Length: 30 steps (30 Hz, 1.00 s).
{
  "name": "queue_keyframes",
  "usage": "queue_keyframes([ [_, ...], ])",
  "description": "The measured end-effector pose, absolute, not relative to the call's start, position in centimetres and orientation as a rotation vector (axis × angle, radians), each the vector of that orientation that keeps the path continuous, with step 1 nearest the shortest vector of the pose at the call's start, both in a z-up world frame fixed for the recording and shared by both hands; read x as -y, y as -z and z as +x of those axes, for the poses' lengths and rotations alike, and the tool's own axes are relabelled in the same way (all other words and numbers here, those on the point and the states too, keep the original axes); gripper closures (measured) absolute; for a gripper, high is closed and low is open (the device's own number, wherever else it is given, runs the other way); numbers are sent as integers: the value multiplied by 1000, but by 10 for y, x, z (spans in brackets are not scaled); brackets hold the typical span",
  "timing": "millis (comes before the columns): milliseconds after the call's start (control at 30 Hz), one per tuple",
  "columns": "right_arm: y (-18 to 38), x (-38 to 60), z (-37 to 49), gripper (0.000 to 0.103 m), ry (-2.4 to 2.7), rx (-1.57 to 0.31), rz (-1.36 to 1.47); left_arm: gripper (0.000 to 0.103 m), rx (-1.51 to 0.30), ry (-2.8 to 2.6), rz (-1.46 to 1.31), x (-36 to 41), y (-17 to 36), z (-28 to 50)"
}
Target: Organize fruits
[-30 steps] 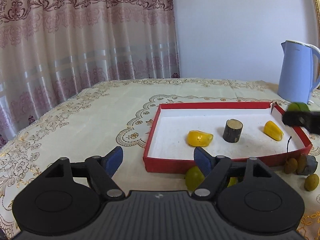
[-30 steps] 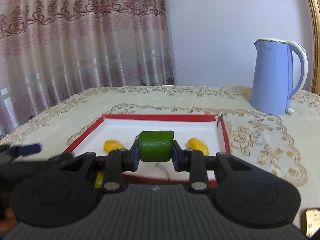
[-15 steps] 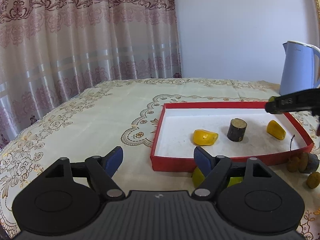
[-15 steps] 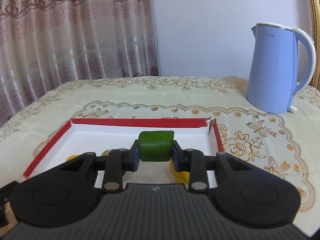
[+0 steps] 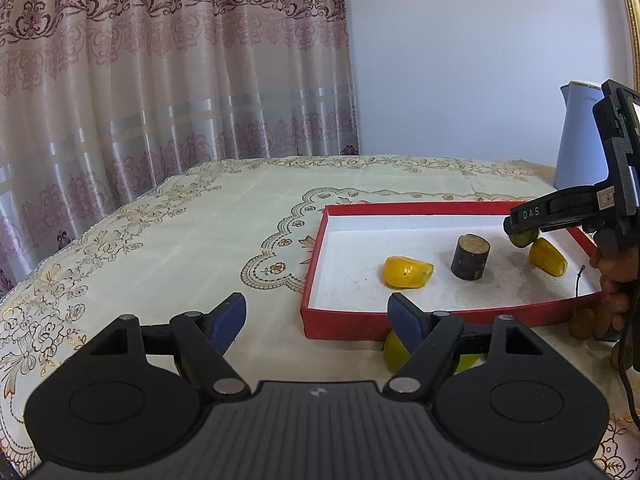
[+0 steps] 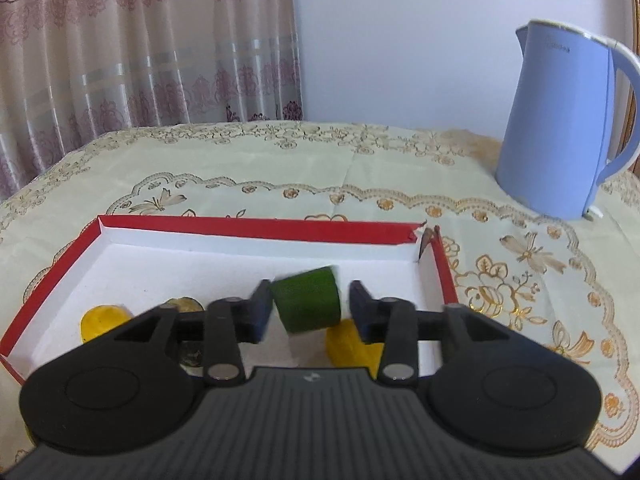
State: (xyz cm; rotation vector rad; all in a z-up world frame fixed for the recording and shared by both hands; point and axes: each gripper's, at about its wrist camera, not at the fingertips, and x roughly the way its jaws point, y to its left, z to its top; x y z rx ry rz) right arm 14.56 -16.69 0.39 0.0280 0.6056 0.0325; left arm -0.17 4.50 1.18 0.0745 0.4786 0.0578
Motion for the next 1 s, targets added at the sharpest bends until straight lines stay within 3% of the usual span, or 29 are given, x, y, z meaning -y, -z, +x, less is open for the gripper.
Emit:
queue_keyframes([
  [167,-12,165,140,53,-30,-581,34,25,-476,-49,72,-45,-14,-4],
  [333,-21,162,121,0,13,-540,27,25,-469,-21,45,-50,-17,-8],
  [600,-23,178,72,0,42,-748,262,20,-455,74,0,-55,-21,-12],
  [700,-20,196,31,0,-59,-619,361,19,-441,120,-4,-56,-19,-14],
  [833,-26,188,-24,0,-29,-400,134,17,-454,163,-63,-63,-14,-12],
  [1000,-30,196,-51,0,-88,-344,116,17,-465,191,47,-49,-7,-18],
])
